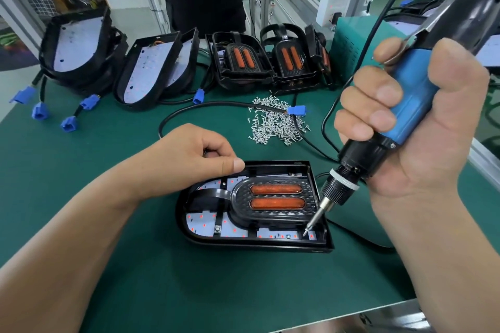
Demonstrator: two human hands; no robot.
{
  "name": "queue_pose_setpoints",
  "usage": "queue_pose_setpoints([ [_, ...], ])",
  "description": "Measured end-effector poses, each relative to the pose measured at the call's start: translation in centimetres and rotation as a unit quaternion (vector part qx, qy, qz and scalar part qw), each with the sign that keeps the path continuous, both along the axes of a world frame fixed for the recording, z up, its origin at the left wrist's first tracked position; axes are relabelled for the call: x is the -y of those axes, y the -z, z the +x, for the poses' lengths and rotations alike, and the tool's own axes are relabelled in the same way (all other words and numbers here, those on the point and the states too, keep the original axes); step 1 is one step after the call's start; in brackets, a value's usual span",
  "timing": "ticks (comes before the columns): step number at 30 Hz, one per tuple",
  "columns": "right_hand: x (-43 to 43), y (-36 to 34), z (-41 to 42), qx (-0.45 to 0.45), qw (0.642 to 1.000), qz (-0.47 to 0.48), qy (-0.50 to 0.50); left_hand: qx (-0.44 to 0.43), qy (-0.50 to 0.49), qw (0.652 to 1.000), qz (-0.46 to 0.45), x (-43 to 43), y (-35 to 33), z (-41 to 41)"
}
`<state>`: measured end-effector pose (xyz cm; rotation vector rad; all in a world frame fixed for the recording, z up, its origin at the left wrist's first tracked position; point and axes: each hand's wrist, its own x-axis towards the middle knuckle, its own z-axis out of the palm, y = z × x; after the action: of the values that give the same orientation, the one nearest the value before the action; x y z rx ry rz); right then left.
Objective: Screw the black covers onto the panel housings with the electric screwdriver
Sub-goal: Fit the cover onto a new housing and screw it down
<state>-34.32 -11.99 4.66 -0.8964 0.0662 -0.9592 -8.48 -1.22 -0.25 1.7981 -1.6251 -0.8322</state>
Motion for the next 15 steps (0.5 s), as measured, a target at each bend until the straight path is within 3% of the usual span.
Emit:
queue_pose_setpoints([
  [12,-0.45,-0.33,-0.14,-0.005,0.999,-0.037,-0.003,-0.005,-0.001,1.0,-0.005,-0.08,0.16,0.02],
  [15,-0.59,-0.1,0.1,0.048,0.997,-0.026,-0.048,-0.001,-0.001,1.0,-0.007,-0.04,0.41,-0.29],
])
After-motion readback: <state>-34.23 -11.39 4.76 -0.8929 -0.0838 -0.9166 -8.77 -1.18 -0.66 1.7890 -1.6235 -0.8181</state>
